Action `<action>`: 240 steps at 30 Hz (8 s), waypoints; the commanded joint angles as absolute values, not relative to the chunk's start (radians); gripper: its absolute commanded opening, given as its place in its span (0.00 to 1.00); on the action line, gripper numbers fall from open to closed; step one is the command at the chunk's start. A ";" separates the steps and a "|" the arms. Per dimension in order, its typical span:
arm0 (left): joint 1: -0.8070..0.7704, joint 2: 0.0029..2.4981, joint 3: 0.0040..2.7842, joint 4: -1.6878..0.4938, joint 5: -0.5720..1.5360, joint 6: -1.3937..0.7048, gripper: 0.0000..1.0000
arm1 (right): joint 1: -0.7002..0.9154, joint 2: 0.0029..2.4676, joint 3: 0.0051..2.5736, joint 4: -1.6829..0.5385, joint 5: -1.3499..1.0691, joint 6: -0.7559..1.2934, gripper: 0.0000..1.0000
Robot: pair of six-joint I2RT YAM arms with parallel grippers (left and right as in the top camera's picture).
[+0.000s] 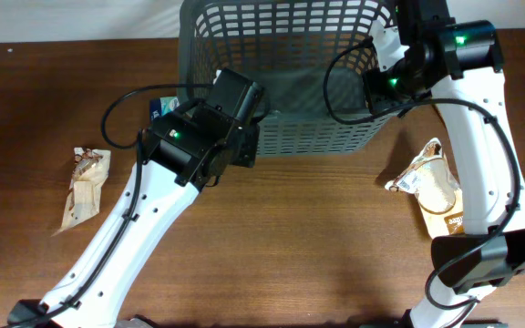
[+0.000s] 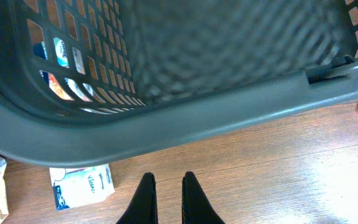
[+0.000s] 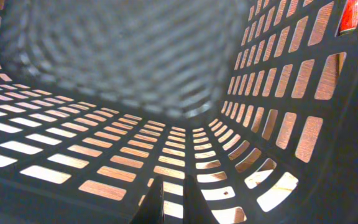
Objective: Pack container
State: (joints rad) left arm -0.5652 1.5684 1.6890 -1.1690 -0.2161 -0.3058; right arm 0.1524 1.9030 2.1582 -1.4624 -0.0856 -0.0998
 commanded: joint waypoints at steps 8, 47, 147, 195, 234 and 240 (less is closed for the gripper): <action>-0.560 1.572 1.700 -1.159 -0.206 -0.291 0.02 | 0.159 1.911 2.170 -1.477 -0.070 -0.088 0.04; -0.560 1.339 1.701 -1.164 -0.293 -0.230 0.02 | 0.143 1.908 2.594 -1.538 0.042 0.013 0.04; -0.560 1.289 1.701 -1.382 -0.424 -0.234 0.03 | -0.118 2.296 2.649 -1.346 -0.207 -0.141 0.04; -0.560 1.290 1.701 -1.385 -0.496 -0.234 0.08 | -0.118 2.232 2.735 -1.354 -0.006 -0.031 0.10; 0.165 1.290 1.700 -1.370 -0.328 -0.298 1.00 | -0.344 1.517 1.969 -1.699 0.081 0.179 0.99; 0.165 1.290 1.700 -1.370 -0.327 -0.298 1.00 | -0.356 1.550 1.821 -1.618 0.089 0.227 0.99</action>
State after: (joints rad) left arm 0.1596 1.2873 1.6890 -1.3689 -0.3386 -0.2970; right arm -0.3477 1.5360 1.8725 -1.6547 0.0463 0.1829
